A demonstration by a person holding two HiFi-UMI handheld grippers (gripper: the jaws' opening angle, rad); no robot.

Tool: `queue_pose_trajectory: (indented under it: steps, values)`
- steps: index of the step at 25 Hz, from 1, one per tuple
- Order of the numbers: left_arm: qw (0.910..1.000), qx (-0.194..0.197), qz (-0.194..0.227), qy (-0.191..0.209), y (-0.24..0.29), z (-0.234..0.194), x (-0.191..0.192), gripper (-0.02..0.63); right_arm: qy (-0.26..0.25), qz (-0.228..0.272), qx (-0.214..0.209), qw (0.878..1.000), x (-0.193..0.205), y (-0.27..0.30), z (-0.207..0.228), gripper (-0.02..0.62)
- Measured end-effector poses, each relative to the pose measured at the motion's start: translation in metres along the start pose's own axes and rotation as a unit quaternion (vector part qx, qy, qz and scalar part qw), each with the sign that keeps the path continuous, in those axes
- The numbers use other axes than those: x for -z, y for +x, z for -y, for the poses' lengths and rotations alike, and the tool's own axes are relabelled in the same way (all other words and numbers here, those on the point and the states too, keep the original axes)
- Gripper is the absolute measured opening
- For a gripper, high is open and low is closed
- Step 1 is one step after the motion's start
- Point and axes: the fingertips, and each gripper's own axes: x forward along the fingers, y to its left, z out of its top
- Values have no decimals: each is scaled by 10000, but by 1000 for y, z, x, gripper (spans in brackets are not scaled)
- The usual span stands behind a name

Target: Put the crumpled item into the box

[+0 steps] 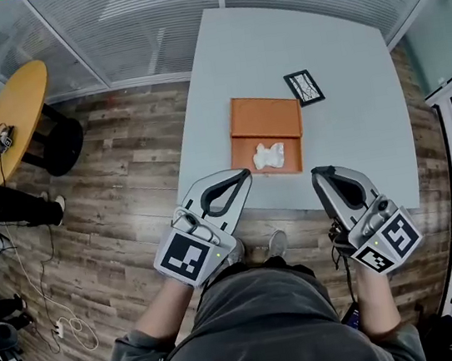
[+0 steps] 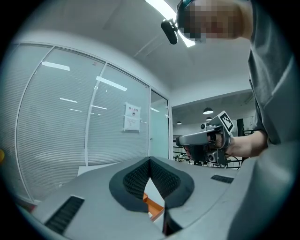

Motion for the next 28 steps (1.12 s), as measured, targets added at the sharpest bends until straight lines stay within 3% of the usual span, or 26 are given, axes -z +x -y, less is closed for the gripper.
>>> queue_pose_trajectory:
  steps: [28]
  values:
    - [9998, 88, -156, -104, 17, -5, 14, 12, 38, -218, -21, 9998, 14, 12, 7, 3]
